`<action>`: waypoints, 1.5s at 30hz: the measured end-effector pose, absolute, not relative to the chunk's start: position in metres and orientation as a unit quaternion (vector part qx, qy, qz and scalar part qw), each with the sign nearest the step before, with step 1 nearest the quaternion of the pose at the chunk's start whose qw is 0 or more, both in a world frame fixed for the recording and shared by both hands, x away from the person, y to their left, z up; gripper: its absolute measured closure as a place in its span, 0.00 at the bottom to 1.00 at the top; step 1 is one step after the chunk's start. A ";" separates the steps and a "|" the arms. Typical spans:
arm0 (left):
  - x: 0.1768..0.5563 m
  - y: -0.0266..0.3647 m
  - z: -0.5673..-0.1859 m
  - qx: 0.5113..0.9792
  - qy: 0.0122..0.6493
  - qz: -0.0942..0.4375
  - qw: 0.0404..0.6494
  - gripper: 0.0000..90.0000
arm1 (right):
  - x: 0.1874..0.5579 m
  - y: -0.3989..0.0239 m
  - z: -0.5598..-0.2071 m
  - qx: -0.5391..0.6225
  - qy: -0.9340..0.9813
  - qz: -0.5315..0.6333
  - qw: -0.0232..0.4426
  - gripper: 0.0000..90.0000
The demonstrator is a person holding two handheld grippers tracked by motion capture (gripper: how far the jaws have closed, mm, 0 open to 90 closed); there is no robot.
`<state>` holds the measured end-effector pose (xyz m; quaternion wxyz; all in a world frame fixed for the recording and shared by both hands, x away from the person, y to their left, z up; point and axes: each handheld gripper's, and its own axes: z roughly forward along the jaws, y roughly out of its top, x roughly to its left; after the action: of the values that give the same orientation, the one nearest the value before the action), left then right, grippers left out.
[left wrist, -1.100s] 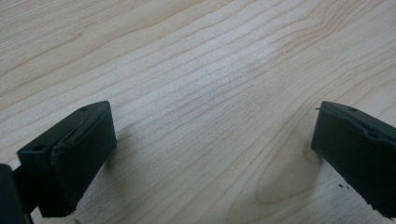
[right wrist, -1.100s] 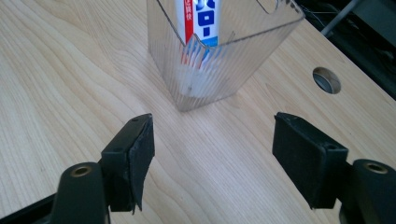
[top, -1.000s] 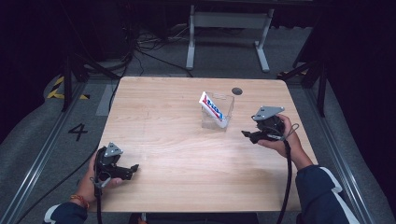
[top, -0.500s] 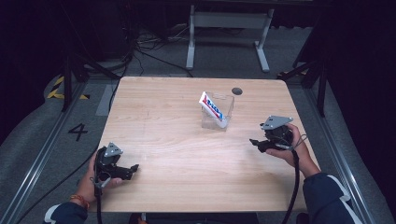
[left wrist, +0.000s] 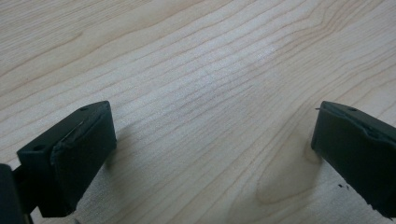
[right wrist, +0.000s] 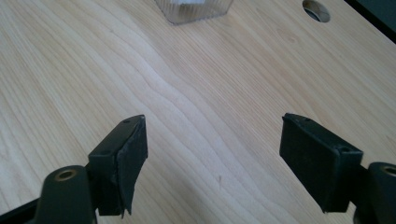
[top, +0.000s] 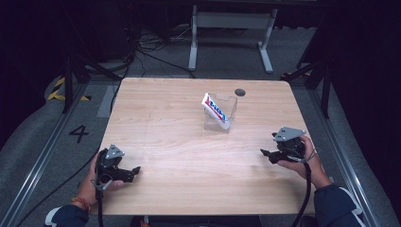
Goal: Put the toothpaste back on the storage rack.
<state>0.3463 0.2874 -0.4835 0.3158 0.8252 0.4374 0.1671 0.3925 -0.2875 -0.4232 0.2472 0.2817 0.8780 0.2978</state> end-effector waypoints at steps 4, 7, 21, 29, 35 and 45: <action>0.346 0.287 -0.484 0.825 0.438 0.166 0.316 0.00 | 0.386 -0.296 -0.428 0.288 0.875 0.300 0.250 0.25; 0.346 0.287 -0.484 0.825 0.439 0.165 0.316 0.00 | 0.383 -0.300 -0.431 0.292 0.873 0.299 0.252 0.25; 0.346 0.287 -0.484 0.825 0.438 0.166 0.316 0.00 | 0.358 -0.335 -0.461 0.350 0.850 0.313 0.240 0.20; 0.346 0.287 -0.484 0.825 0.438 0.166 0.316 0.00 | 0.344 -0.355 -0.473 0.392 0.828 0.330 0.230 0.20; 0.346 0.287 -0.484 0.824 0.439 0.165 0.317 0.00 | 0.336 -0.368 -0.484 0.419 0.811 0.346 0.216 0.20; 0.346 0.287 -0.484 0.824 0.440 0.165 0.316 0.00 | 0.335 -0.375 -0.487 0.433 0.806 0.358 0.187 0.19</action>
<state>0.3458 0.2870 -0.4836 0.3161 0.8242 0.4397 0.1655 0.3355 -0.3745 -0.4866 0.1874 0.4333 0.8056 0.3578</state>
